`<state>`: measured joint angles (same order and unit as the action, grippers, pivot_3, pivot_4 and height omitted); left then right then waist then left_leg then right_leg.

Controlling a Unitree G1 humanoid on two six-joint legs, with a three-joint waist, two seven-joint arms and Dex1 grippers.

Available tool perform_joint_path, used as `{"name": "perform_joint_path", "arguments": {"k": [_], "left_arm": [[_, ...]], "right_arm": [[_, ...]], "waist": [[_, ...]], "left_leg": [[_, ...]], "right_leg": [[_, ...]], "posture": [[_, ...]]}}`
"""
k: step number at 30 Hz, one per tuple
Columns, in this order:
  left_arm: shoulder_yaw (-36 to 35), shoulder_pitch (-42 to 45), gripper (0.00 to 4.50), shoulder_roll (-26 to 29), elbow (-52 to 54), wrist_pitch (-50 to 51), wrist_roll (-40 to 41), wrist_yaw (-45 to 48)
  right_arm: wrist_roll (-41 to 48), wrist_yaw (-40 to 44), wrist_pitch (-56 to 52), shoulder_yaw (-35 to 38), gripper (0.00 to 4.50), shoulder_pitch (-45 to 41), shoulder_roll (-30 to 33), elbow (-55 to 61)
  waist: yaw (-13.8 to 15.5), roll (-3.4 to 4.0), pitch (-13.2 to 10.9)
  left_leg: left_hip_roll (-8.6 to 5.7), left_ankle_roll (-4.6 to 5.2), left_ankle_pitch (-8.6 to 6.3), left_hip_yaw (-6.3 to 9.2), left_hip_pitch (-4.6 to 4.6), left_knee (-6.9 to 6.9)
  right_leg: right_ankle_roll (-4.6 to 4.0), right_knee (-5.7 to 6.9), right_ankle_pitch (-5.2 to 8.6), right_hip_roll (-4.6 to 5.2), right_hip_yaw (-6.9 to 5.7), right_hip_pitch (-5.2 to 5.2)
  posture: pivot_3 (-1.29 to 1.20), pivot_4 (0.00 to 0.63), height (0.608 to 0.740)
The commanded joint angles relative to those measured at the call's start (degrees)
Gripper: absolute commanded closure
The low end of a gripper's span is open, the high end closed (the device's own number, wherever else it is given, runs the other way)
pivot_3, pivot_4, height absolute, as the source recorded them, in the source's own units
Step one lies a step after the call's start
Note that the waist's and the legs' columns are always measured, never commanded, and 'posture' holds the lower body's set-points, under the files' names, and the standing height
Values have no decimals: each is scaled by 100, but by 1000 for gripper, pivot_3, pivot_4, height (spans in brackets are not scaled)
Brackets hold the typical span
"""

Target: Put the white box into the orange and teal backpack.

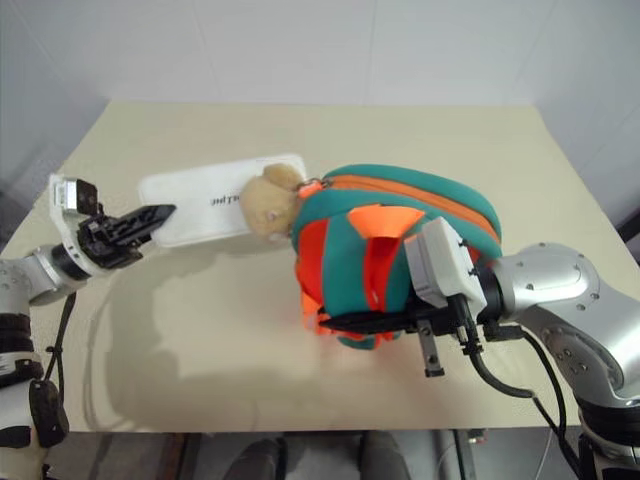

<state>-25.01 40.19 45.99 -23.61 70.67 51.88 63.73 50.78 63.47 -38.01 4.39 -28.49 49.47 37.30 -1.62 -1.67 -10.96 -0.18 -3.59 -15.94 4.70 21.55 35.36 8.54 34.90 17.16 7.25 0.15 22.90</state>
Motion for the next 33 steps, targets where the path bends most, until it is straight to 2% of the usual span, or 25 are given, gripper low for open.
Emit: {"name": "perform_joint_path", "arguments": {"k": [1, 11, 15, 19, 23, 33], "left_arm": [[-386, -78, 3175, 408, 866, 486, 581, 48], [-876, -673, 3175, 1055, 1882, 942, 1073, -109], [-669, -1131, 3177, 1292, 2308, 584, 903, 129], [-536, -1184, 3177, 1313, 2275, 216, 795, 185], [-318, -918, 3177, 1236, 2239, -291, 713, 326], [696, -2, 3177, 1580, 2038, -1114, 181, 1092]], "right_arm": [[-147, 104, 197, -54, 3990, 2, 19, -114], [-646, 495, 605, -407, 3990, -169, -159, -765], [-758, 689, 748, -486, 3990, -226, -225, -955], [-823, 764, 810, -526, 3990, -283, -266, -1050], [-861, 756, 820, -538, 3990, -299, -298, -1068], [-938, 709, 854, -523, 3990, -294, -319, -1072]], "waist": [[-8, 0, 0], [4, 0, -1], [2, 0, -1], [13, 0, -1], [21, 0, -1], [11, 0, -1]], "left_leg": [[0, 0, 0, 0, 0, 0], [0, 0, -1, -1, -2, 1], [0, -2, -1, -4, -3, 0], [1, -3, -2, -6, -4, 0], [0, -3, -2, -7, -4, 5], [0, 2, -4, -15, -3, 17]], "right_leg": [[0, 0, 0, 0, 1, 1], [0, 0, 0, 0, 5, 1], [-1, -1, 0, 1, 9, 2], [-2, -16, 1, 0, 10, 2], [-2, -15, 0, 1, 10, 1], [-1, 2, 0, 0, 14, 1]], "posture": [[0, 150, 740], [0, 150, 740], [0, 150, 740], [0, 150, 740], [0, 150, 740], [0, 150, 740]]}}
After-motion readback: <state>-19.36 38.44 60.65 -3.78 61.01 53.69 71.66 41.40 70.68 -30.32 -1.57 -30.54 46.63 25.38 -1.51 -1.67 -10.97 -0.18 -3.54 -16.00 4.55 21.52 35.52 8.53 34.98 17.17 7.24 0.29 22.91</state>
